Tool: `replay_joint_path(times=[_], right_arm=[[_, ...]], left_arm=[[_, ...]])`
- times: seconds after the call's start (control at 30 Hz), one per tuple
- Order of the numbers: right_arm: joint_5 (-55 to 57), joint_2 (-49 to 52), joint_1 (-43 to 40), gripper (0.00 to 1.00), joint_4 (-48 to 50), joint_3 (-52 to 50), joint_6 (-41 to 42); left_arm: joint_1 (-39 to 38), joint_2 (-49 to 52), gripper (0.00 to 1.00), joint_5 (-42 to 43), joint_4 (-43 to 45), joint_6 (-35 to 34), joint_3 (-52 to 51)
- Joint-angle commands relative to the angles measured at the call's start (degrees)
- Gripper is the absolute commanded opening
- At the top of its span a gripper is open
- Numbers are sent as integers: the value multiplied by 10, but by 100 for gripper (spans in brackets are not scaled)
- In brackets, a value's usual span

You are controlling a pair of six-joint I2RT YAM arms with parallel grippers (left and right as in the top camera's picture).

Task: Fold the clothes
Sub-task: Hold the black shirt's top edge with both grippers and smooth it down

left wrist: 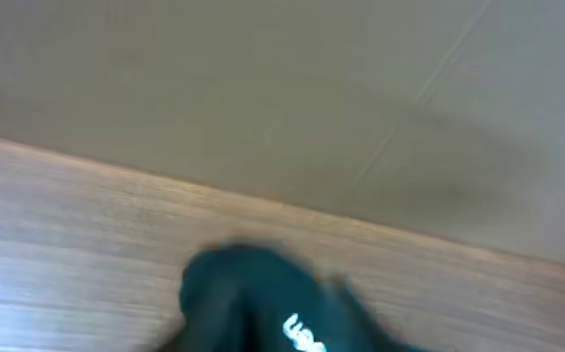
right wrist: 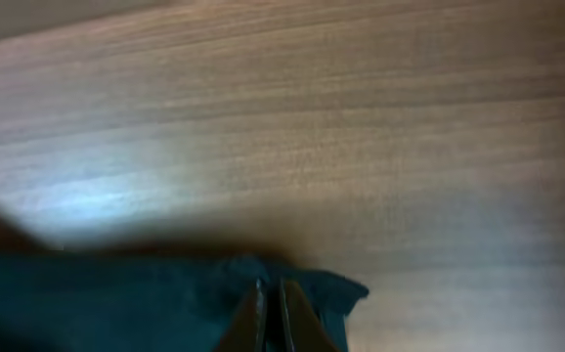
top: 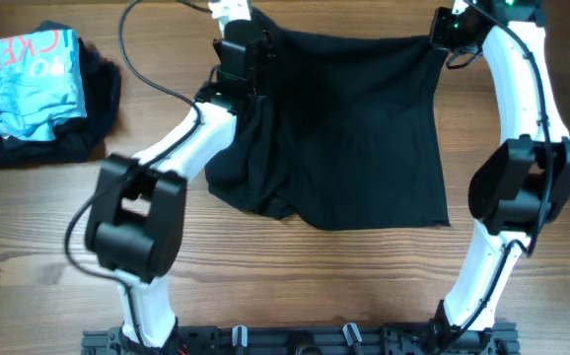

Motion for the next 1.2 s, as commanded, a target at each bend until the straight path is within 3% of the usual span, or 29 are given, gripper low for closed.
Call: replay_joint_path(times=[0.0,0.03,0.07,0.13,0.2,0.5,0.77,0.87,0.9,0.93,1.17], right_arm=[[-5,28,-3,22,17,2,4],[-5,32,-3,43,22,2,3],[-5,32,-3,66,26,2,3],[-5,31,-3,88,32,3,3],[-5,27,-3,95,28,4,2],[-61,-24,-3,98,-96,4,-29],[-126,-32,-1,94,-191,2,-42],[-126,-32,1,94,-196,2,-43],[-126,-32,2,93,-196,2,-43],[-126,-32,2,94,-196,2,-43],[-126,-32,2,94,-196,2,-45]], left_arm=[[8,19,82,-10,19,0,7],[9,19,95,-11,18,0,7],[10,19,100,-11,18,0,7],[14,19,100,-10,17,0,10],[19,15,100,-10,-8,0,17],[21,-31,99,14,-312,0,77],[31,-36,93,15,-461,0,78],[38,-36,82,39,-513,0,78],[47,-36,54,65,-578,-9,78],[54,-36,46,79,-611,-36,78],[69,-35,40,86,-700,-119,78]])
